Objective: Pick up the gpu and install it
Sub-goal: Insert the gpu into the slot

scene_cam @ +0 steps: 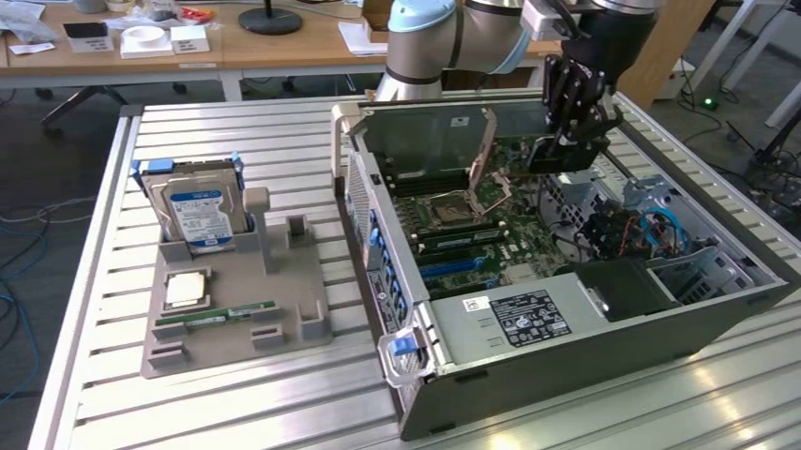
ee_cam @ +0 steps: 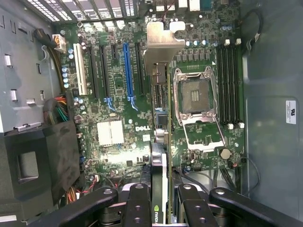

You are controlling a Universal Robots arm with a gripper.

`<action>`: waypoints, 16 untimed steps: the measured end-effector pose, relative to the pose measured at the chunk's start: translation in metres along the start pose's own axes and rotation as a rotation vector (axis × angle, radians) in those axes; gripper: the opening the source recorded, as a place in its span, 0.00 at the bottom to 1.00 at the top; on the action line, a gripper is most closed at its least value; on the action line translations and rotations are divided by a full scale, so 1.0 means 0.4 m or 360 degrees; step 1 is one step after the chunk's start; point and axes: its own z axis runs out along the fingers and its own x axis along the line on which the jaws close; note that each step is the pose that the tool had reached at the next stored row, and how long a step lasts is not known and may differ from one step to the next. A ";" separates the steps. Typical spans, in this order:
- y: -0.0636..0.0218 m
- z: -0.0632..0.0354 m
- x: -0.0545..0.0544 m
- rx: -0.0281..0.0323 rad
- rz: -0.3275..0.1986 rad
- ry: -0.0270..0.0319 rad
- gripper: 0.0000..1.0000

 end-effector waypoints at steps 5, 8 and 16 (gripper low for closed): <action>0.000 0.007 0.000 -0.00003 -0.0004 0.00004 0.27; 0.001 0.011 0.001 -0.00002 -0.0004 -0.00004 0.27; 0.001 0.020 0.001 -0.00004 -0.0005 0.00005 0.27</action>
